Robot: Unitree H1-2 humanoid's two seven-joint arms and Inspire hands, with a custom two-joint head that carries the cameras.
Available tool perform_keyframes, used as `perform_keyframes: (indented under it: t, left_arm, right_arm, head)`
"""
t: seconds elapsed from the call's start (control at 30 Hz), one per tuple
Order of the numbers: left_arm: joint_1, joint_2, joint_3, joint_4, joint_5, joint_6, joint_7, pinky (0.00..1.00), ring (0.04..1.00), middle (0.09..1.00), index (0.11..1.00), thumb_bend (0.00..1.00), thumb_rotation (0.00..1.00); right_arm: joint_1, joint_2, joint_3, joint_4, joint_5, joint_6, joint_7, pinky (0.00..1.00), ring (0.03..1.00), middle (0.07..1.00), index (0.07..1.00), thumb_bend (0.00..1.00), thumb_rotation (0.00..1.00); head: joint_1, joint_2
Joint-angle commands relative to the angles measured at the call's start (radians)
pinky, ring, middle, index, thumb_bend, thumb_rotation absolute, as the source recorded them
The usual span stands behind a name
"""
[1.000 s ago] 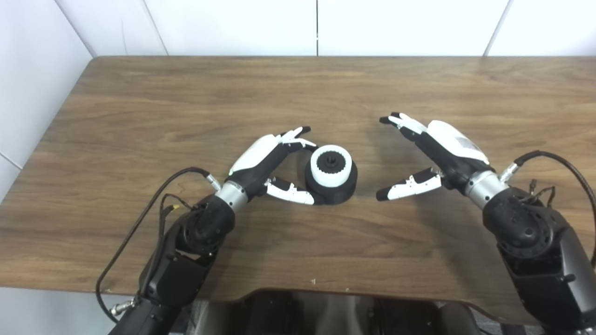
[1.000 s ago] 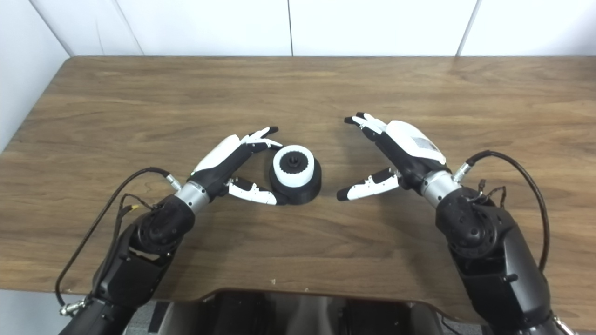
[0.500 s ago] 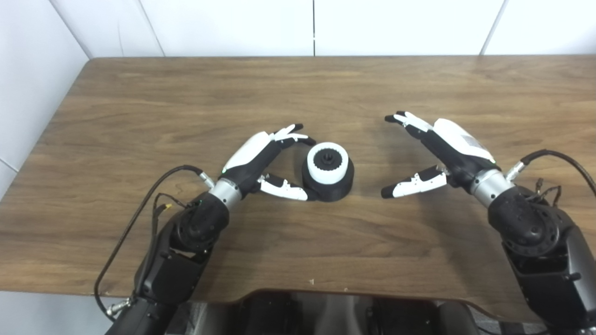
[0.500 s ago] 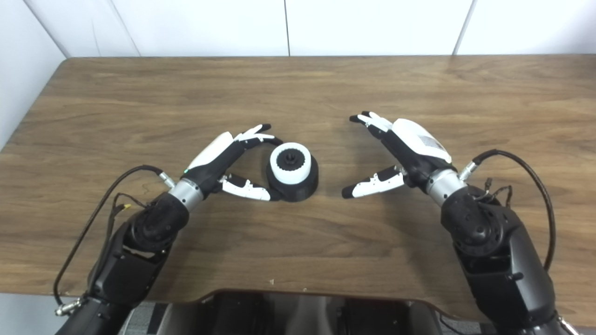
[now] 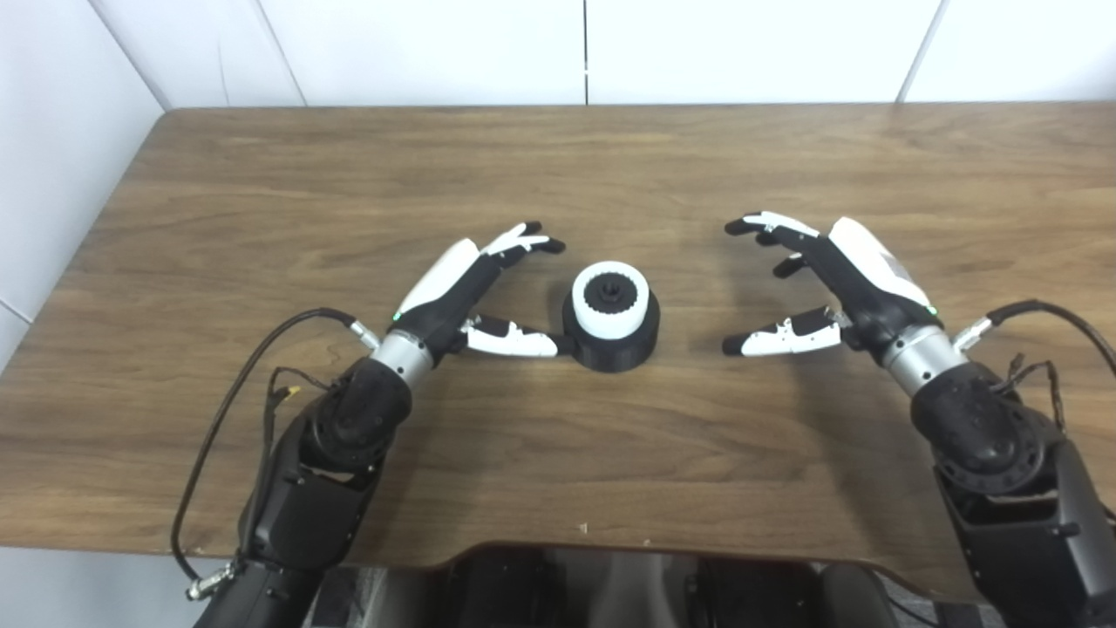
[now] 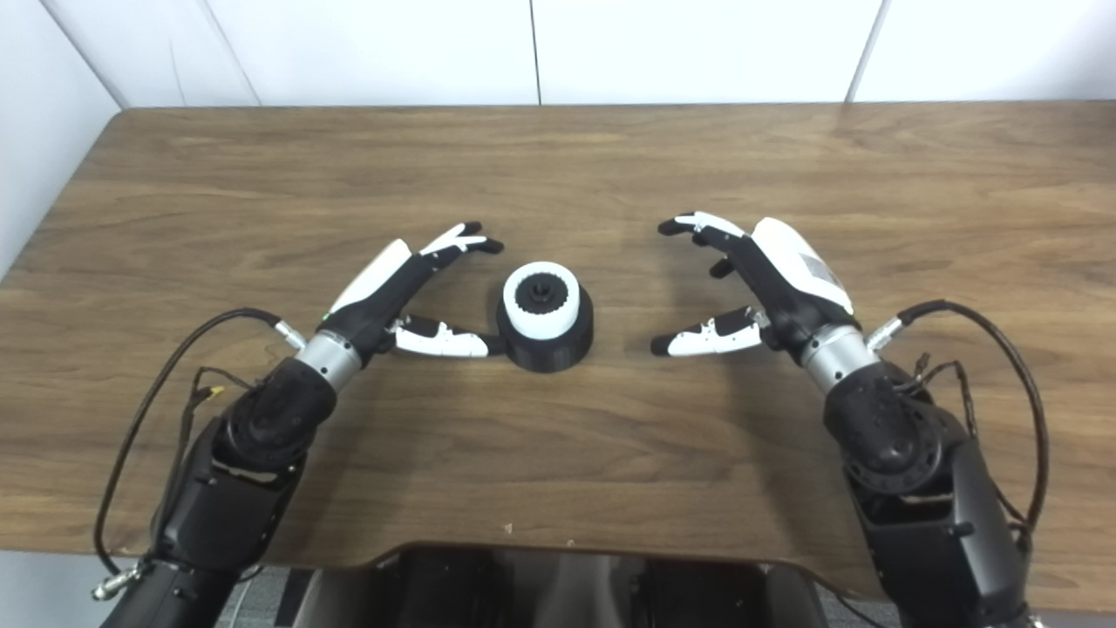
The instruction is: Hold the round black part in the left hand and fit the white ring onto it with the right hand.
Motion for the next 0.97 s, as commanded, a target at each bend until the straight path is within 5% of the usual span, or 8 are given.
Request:
perform_keyframes:
  t: [0.0, 0.33, 0.53, 0.93]
  left_arm:
    - [-0.022, -0.005, 0.018, -0.013, -0.016, -0.045, 0.043, 0.85, 0.974, 0.963, 0.838, 0.82, 0.33]
    - [-0.028, -0.063, 0.058, 0.018, -0.044, -0.097, 0.137, 0.7, 0.826, 0.851, 0.782, 0.72, 0.25]
    - [-0.033, -0.099, 0.082, 0.031, -0.089, -0.106, 0.159, 0.62, 0.739, 0.792, 0.75, 0.7, 0.19]
    - [-0.03, -0.145, 0.09, 0.036, -0.089, -0.092, 0.185, 0.52, 0.654, 0.731, 0.695, 0.58, 0.22]
  right_arm:
    - [-0.031, 0.019, -0.021, -0.006, 0.018, -0.058, -0.061, 0.71, 0.834, 0.872, 0.797, 0.73, 0.17]
    - [-0.031, 0.106, -0.038, 0.037, 0.036, -0.11, -0.188, 0.64, 0.762, 0.794, 0.744, 0.68, 0.12]
    - [-0.035, 0.132, -0.034, 0.044, 0.037, -0.085, -0.207, 0.62, 0.742, 0.771, 0.742, 0.68, 0.14]
    - [-0.045, 0.155, -0.021, 0.057, -0.008, -0.021, -0.205, 0.63, 0.755, 0.783, 0.764, 0.73, 0.3]
  head:
    - [0.001, 0.0]
    - [-0.007, -0.009]
    - [-0.012, -0.015]
    - [-0.022, -0.035]
